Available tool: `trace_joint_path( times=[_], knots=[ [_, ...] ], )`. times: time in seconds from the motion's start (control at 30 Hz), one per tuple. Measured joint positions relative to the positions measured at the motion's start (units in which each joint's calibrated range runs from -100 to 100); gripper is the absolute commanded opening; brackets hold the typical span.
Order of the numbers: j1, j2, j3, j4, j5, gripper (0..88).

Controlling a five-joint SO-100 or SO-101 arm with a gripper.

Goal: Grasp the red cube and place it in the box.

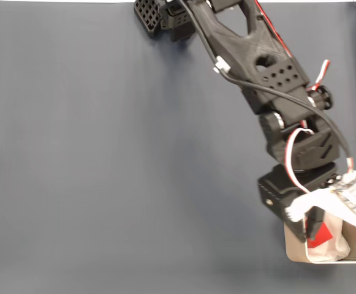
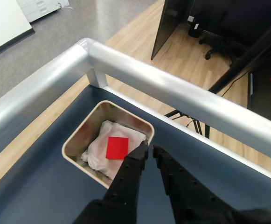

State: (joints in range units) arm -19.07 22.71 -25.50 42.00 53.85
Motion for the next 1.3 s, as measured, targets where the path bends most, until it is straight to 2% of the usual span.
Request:
trace_joint_path(
  times=[0.6, 1.3],
  knots=[
    [12.98, -24.58, 27.58, -4.61, -2.59, 0.0],
    [20.25, -63.83, 73.51, -10.74, -4.3, 0.0]
  ],
)
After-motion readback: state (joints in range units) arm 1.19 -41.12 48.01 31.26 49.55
